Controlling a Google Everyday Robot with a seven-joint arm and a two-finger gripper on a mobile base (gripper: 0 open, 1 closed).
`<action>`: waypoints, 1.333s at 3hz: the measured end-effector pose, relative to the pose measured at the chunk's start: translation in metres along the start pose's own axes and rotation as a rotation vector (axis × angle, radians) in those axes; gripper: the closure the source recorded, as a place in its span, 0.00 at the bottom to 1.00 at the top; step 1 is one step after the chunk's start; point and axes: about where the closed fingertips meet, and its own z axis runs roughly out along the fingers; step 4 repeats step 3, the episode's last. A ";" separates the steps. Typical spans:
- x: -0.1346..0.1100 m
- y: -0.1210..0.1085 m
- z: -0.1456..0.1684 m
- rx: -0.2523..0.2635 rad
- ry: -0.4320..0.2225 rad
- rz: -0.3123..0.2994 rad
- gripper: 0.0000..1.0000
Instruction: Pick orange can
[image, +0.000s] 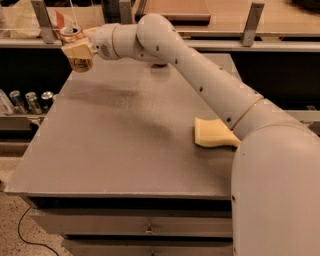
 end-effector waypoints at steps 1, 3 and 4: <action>-0.021 -0.002 -0.009 -0.013 -0.018 -0.022 1.00; -0.038 0.000 -0.016 -0.043 -0.025 -0.039 1.00; -0.038 0.000 -0.016 -0.043 -0.025 -0.039 1.00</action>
Offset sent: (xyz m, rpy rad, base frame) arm -0.0072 -0.0169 0.0509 0.0065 -0.0490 0.0471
